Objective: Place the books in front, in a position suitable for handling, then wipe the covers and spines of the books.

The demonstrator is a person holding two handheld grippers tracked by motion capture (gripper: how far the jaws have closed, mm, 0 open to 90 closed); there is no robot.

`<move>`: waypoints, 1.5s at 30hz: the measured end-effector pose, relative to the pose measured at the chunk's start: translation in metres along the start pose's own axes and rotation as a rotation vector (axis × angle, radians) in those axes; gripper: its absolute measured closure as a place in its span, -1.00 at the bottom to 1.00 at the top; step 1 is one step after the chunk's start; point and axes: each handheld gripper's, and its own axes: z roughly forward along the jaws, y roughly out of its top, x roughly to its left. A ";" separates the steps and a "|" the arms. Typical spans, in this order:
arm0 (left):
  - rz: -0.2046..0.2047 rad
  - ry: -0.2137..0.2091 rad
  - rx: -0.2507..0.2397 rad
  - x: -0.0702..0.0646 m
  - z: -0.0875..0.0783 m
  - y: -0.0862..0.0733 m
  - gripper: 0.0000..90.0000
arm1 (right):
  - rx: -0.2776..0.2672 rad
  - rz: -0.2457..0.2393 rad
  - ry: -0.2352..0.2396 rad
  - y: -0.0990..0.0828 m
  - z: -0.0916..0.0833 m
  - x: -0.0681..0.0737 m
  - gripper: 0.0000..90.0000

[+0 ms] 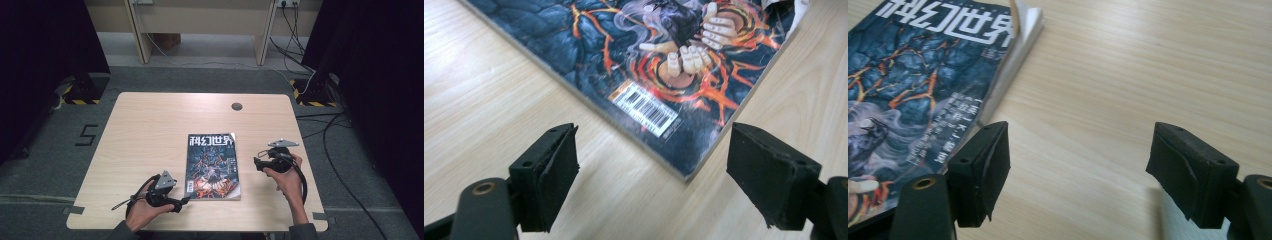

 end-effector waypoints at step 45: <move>-0.007 0.032 -0.023 0.003 0.028 0.014 -0.60 | 0.099 0.072 -0.075 -0.073 -0.018 -0.073 0.43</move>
